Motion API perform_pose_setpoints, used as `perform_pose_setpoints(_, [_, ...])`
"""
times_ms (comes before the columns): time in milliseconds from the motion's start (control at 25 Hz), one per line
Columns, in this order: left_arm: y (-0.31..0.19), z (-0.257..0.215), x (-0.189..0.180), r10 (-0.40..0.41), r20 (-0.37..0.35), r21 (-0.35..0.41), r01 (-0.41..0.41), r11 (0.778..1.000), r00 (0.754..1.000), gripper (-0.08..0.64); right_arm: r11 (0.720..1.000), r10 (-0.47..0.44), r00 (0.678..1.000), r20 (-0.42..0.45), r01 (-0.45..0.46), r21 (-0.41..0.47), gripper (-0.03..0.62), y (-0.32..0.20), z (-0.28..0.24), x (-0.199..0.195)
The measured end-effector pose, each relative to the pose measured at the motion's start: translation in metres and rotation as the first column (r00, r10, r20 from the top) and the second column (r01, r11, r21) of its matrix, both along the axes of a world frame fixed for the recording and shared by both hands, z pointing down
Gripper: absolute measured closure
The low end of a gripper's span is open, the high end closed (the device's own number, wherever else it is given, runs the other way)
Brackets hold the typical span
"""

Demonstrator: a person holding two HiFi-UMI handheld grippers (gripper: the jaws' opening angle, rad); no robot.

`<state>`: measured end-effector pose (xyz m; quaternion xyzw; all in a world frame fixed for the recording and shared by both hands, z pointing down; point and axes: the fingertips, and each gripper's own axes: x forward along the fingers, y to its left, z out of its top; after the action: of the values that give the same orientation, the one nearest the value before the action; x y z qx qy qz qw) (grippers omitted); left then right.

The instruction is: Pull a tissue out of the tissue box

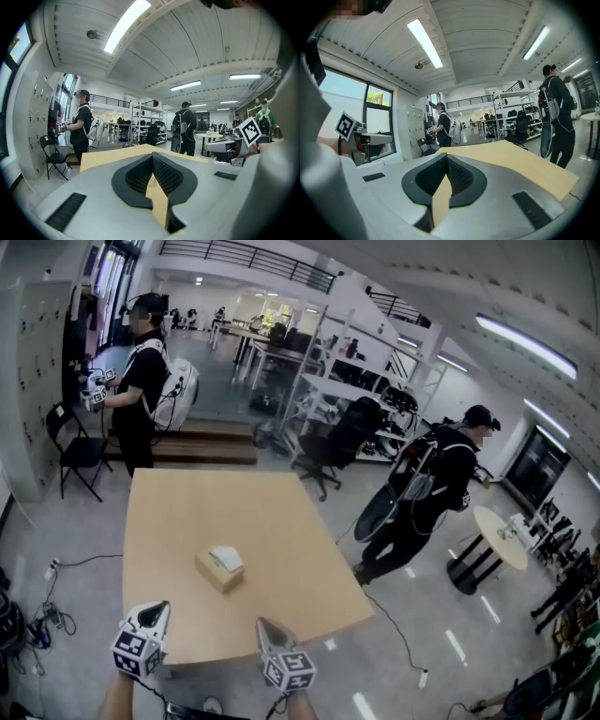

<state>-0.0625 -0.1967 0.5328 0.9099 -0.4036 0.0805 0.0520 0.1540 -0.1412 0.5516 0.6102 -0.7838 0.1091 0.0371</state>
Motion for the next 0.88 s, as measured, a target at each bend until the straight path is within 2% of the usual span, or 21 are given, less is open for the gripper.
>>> perform_pose_setpoints(400, [-0.041,-0.004,0.019,-0.049,0.006,0.008,0.049,0.999,0.999,0.552,0.999,-0.049,0.999,-0.003,0.049,-0.006,0.581,-0.050,0.005,0.022])
perform_pose_setpoints(880, [-0.063,0.004,0.028,-0.069,0.010,-0.010,0.069,0.998,0.998,0.552,0.997,-0.074,0.997,0.003,0.074,-0.025,0.581,-0.079,0.013,0.031])
